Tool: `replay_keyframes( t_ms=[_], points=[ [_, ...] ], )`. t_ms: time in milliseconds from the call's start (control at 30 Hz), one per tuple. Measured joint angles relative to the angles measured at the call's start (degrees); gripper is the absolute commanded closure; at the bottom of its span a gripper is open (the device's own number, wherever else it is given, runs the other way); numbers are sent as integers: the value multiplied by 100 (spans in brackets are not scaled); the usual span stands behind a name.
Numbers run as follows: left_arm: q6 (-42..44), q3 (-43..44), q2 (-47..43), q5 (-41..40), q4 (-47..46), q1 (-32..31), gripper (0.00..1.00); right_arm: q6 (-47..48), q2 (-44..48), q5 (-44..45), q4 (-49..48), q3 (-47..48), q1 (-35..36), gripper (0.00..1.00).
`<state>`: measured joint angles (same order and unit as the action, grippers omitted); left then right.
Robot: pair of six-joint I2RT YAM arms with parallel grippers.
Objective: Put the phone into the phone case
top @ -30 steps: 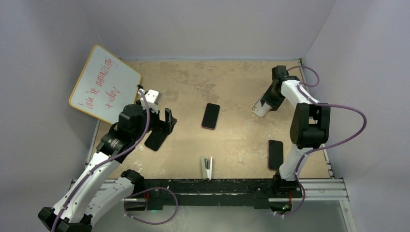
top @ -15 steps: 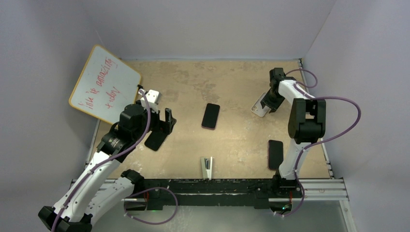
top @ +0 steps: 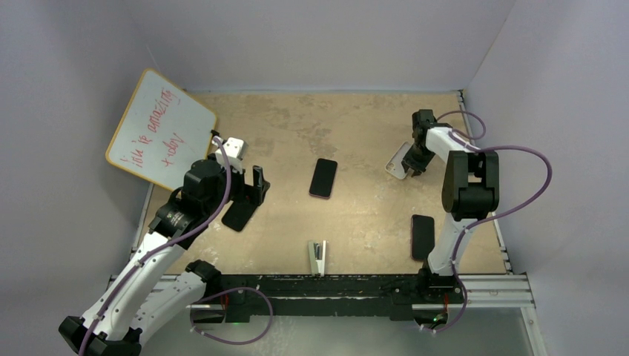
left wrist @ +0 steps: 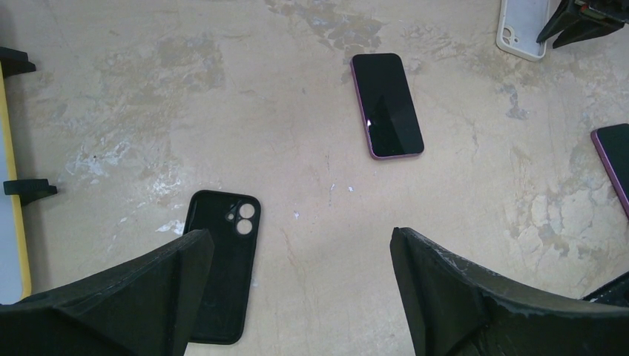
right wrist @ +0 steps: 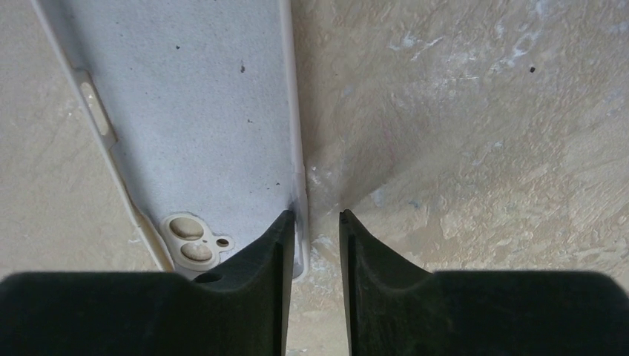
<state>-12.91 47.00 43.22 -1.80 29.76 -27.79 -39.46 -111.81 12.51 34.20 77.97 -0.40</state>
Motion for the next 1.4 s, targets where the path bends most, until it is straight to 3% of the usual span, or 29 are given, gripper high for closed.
replay_keyframes(
  t_ms=[200, 500, 900, 1067, 1133, 1400],
  points=[
    [0, 0, 0, -24, 2, 0, 6, 90, 7, 20, -164, -31, 168, 100],
    [-2, 0, 50, -96, 24, 0, 6, 264, 358, 297, -168, -417, 1139, 100],
    [-9, 0, 195, -164, 94, 0, 8, 83, 1814, 299, -79, -2260, 2839, 100],
    [-9, 0, 195, -173, 122, 0, 8, -46, 2382, 304, -210, -2704, 3086, 73],
    [-9, 0, 195, -188, 122, 0, 7, -90, 2496, 310, -142, -2708, 3126, 67],
    [-13, 0, 195, -258, 127, 0, 3, -389, 2671, 304, 9, -2236, 3353, 25]
  ],
)
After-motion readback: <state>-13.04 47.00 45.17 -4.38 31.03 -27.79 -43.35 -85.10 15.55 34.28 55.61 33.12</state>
